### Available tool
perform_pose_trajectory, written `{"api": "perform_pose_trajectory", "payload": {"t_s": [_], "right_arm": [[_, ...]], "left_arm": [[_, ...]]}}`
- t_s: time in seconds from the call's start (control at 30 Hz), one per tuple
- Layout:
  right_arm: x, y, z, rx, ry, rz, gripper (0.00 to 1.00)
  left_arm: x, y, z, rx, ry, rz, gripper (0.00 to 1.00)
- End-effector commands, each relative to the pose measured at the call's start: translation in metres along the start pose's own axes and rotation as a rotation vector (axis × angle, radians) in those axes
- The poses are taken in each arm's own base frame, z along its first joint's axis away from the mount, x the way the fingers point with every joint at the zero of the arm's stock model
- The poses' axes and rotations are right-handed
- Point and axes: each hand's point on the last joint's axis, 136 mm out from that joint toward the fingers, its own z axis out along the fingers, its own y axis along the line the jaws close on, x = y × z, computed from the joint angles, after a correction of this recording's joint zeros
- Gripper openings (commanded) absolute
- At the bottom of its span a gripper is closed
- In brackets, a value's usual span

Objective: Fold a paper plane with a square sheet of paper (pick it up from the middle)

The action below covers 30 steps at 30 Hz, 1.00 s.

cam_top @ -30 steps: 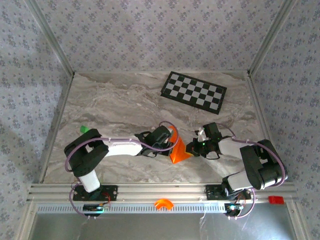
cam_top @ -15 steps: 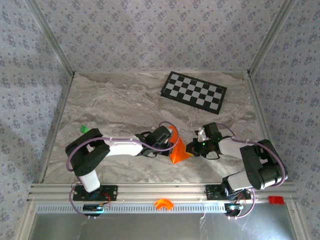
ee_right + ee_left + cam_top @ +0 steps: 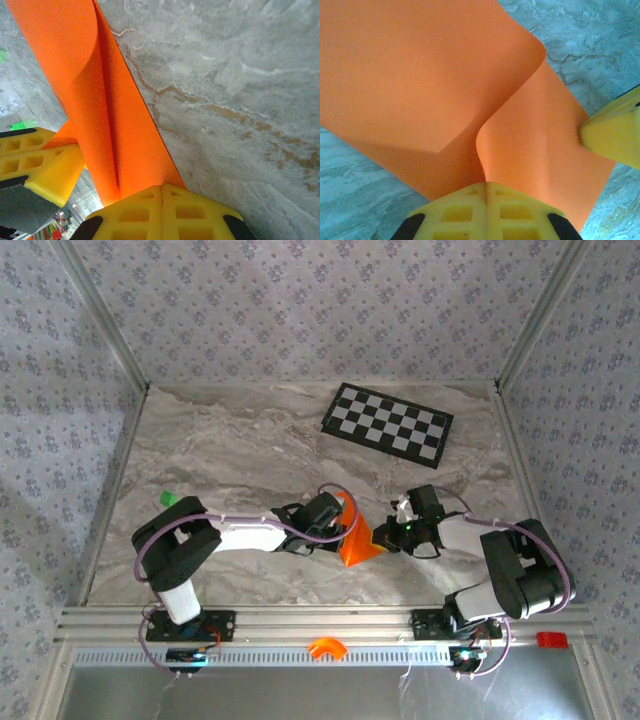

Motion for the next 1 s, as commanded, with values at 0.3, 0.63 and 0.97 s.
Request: {"api": "perform_pose_trajectory", "payload": {"t_s": [0.3, 0.63, 0.97], "right_arm": [[0.0174, -0.0375, 0.0005, 0.132, 0.030, 0.071, 0.00], [0.0181, -0.0387, 0.0005, 0.134, 0.032, 0.072, 0.00], [0.0170, -0.0397, -0.0006, 0.135, 0.028, 0.080, 0.00]], "left_arm": [[-0.0015, 0.0059, 0.0088, -0.019, -0.002, 0.001, 0.04], [-0.0036, 0.0039, 0.0075, -0.015, -0.005, 0.011, 0.04], [-0.0076, 0.0039, 0.0049, -0.023, -0.021, 0.024, 0.04]]}}
